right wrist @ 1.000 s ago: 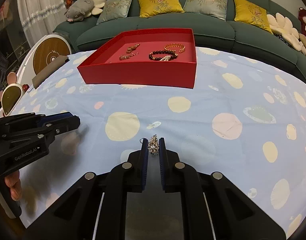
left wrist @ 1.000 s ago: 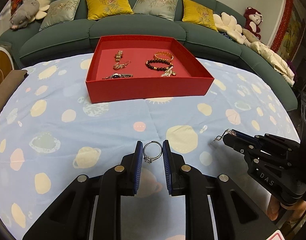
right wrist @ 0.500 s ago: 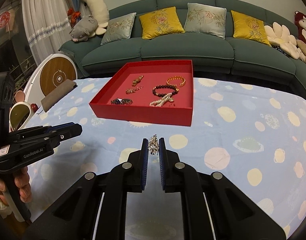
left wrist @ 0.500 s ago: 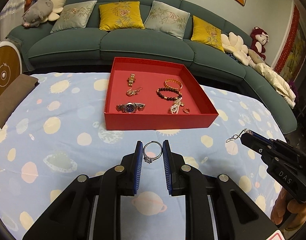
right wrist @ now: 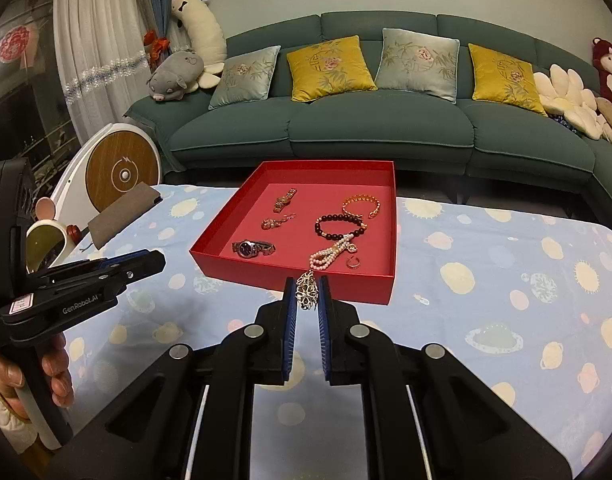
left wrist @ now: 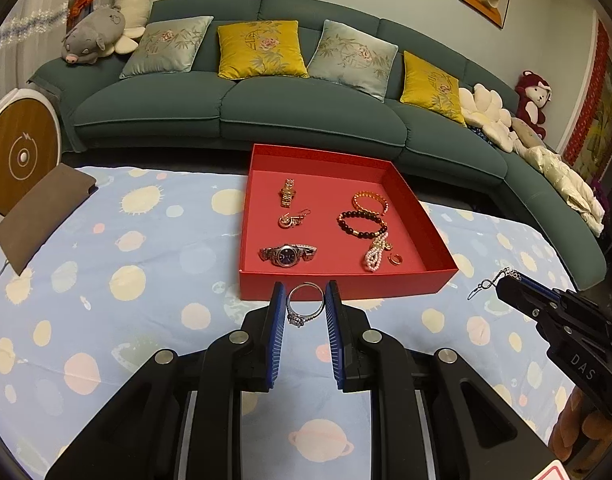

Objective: Organize jewelry
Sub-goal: 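Carry the ring with the left gripper while the right carries the earring to the tray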

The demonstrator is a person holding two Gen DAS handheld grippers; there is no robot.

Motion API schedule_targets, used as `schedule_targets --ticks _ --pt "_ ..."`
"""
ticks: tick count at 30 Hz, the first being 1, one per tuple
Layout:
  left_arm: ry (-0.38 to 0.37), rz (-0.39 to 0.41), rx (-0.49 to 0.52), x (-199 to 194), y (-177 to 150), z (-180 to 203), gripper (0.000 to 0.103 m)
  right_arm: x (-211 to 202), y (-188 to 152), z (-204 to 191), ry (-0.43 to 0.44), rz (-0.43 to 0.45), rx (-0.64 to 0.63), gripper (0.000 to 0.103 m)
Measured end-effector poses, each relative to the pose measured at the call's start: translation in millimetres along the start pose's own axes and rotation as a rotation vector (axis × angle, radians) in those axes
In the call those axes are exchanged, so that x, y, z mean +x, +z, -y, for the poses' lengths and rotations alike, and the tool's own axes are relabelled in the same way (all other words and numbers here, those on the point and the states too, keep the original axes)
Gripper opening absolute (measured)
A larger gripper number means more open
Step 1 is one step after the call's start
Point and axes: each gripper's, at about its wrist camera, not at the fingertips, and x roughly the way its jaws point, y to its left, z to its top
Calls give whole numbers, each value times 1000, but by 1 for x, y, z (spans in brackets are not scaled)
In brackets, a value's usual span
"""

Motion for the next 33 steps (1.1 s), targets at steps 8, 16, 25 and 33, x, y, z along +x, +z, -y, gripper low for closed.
schedule_targets --ticks 8,16,25,33 --pt "20 10 -10 17 16 -2 17 12 9 2 -1 -7 10 10" --pt "47 9 -8 39 33 -6 17 25 18 8 -13 -17 13 10" --pt "79 -5 18 63 46 -5 17 46 29 23 -32 -33 28 10" --pt "99 -25 24 73 51 -10 17 57 31 36 -53 -50 51 10"
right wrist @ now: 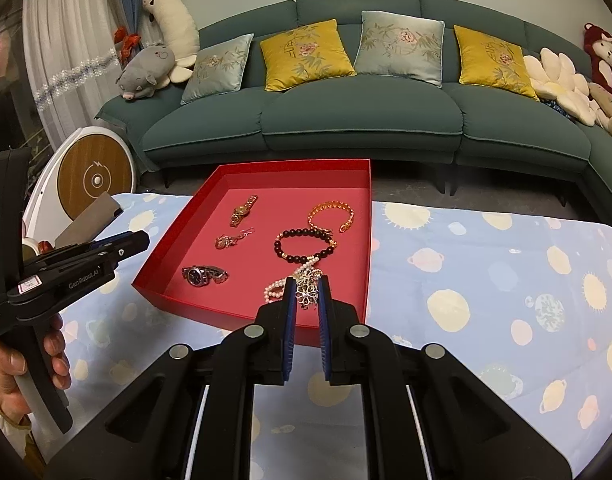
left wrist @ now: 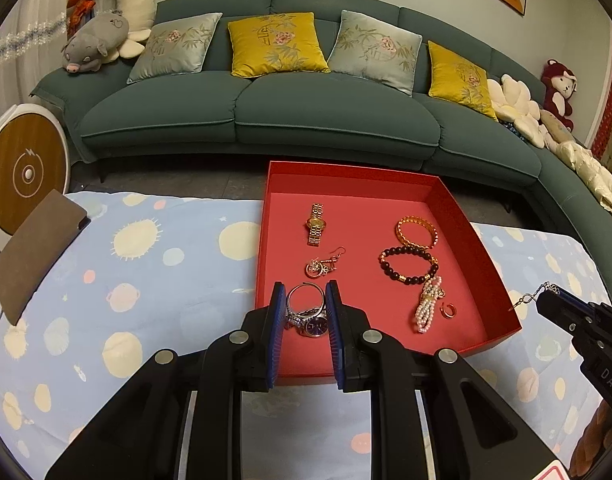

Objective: Organize jewelry
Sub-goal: 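Carry the ring with the left gripper while the right carries the earring to the tray, then open both grippers to drop the ring and earring into the tray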

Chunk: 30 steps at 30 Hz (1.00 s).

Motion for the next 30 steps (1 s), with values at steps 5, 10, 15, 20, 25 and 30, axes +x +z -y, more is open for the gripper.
schedule_targets --ticks 5,10,15,20,25,30 --pt "7 -3 21 10 6 3 17 8 8 -9 9 11 -9 10" --pt "-4 2 12 25 14 4 17 25 17 -21 33 17 -1 10" --pt "-13 12 5 37 20 6 17 48 25 -30 40 16 4 10" --pt "-8 18 18 47 24 6 18 61 32 -32 42 26 13 10" --pt "1 10 42 57 25 5 18 69 36 -38 33 55 18 10" --pt "-16 24 14 65 22 2 18 82 39 -43 61 72 53 10"
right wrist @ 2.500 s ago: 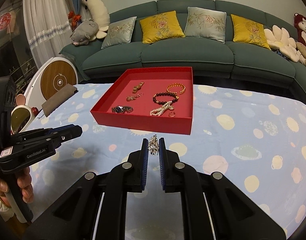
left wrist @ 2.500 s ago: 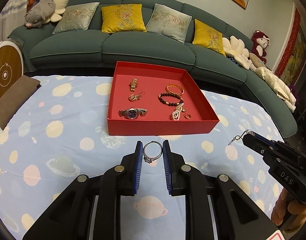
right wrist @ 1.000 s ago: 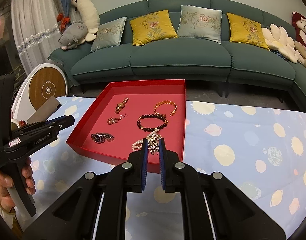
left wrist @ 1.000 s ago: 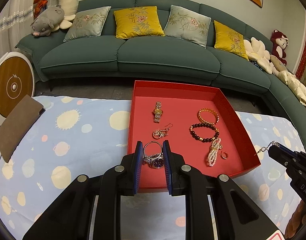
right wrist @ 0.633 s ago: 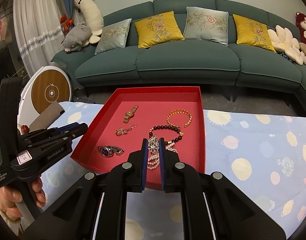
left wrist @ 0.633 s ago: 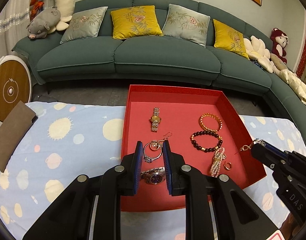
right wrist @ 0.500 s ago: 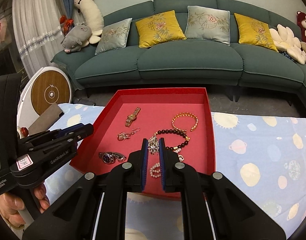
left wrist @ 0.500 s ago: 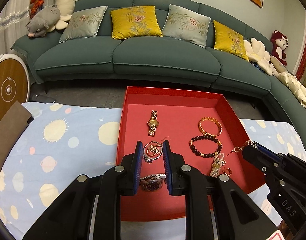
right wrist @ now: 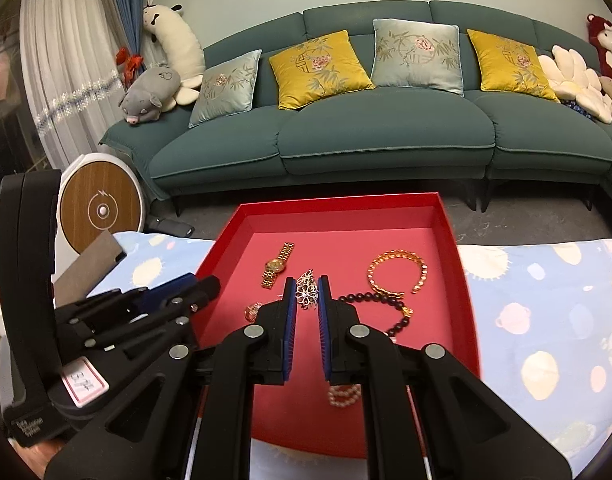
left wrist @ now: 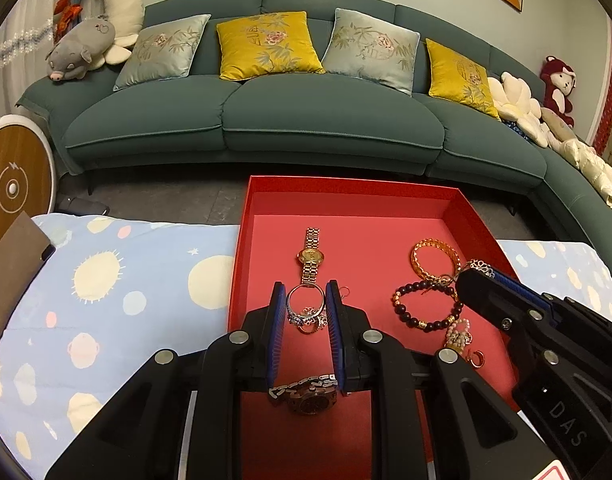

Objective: Organize jewelry
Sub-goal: 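Open both grippers to drop the ring and earring into the tray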

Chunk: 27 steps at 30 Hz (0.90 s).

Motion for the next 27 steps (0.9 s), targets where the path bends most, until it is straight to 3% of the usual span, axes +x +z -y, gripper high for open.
schedule_targets --ticks 5,8,11,16,27 --pt "4 8 -61 10 -4 -13 18 14 -2 2 17 -5 -5 10" --pt "6 33 -21 9 -2 -13 18 18 -4 8 23 5 1 10" --pt "2 4 -26 15 -2 -13 18 21 -10 19 27 28 49 10" --pt "20 3 -12 18 -3 -8 18 38 -14 22 6 -28 4 10" --pt "20 -14 -12 26 -5 -8 18 37 -13 18 32 -29 -14 10"
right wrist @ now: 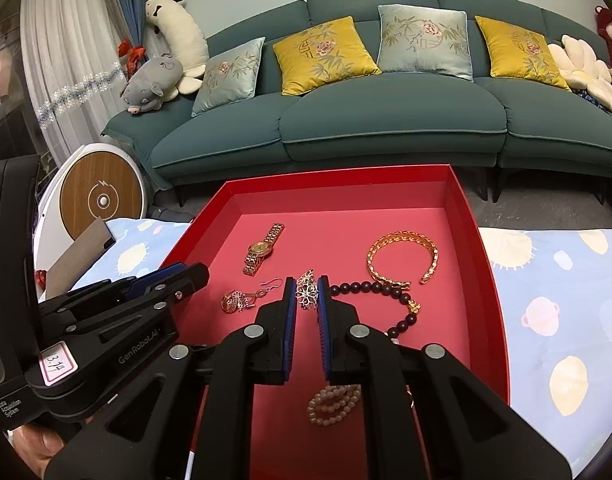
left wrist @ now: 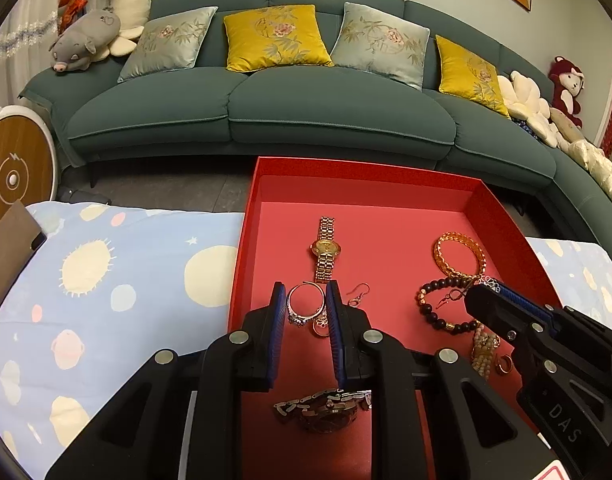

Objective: Organize jewelry

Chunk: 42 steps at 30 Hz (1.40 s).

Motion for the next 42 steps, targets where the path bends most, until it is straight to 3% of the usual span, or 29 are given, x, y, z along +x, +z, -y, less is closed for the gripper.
schedule_targets --ticks 5,12,16,24,35,38,42 --pt "7 8 -6 0 -1 0 20 4 -2 -3 -4 -7 -5 10" --pt "-21 16 -30 -4 -1 -2 38 2 -3 -2 -18 15 12 14" --pt "-18 35 -31 -7 -1 0 39 -3 -1 1 -22 38 30 28" --pt "52 48 -23 -26 -2 10 39 -13 1 5 -30 50 59 29" --pt "106 63 22 -123 3 46 39 -94 -8 -1 -154 17 21 35" --pt "103 54 13 -151 -6 45 40 -122 -7 -11 -160 24 23 47" --pt "149 60 50 -186 -32 43 58 -156 -16 -26 -177 24 -11 52"
